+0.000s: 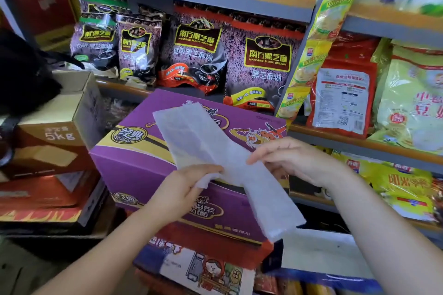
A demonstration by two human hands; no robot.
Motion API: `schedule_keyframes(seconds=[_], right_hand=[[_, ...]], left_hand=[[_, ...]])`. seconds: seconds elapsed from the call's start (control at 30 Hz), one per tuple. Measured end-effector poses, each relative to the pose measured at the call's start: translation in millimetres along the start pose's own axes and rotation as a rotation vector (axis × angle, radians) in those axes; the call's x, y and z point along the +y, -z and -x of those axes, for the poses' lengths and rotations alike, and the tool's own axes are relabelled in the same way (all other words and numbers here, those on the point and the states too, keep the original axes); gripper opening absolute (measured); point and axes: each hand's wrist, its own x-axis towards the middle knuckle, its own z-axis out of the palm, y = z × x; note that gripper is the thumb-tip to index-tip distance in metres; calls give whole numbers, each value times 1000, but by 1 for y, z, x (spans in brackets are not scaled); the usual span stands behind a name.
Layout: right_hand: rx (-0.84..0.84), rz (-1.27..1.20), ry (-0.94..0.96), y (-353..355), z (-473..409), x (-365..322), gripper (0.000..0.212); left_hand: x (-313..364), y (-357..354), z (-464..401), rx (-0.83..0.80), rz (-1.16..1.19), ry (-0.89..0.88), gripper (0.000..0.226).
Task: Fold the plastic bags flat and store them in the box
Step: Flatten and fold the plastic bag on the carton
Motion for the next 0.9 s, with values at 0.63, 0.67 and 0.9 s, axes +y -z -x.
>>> schedule_keyframes(seconds=[0.63,0.67,0.9], right_hand=[[688,298,-328,-32,-100,0,41],[686,333,-335,-32,-101,-1,42],[743,656,-377,-40,-109,6,46]], left_hand=[[-23,43,-42,27,-435,286,15],[-23,43,-43,-11,-499,297,24],[-33,57,-71,-205,-541,198,61]])
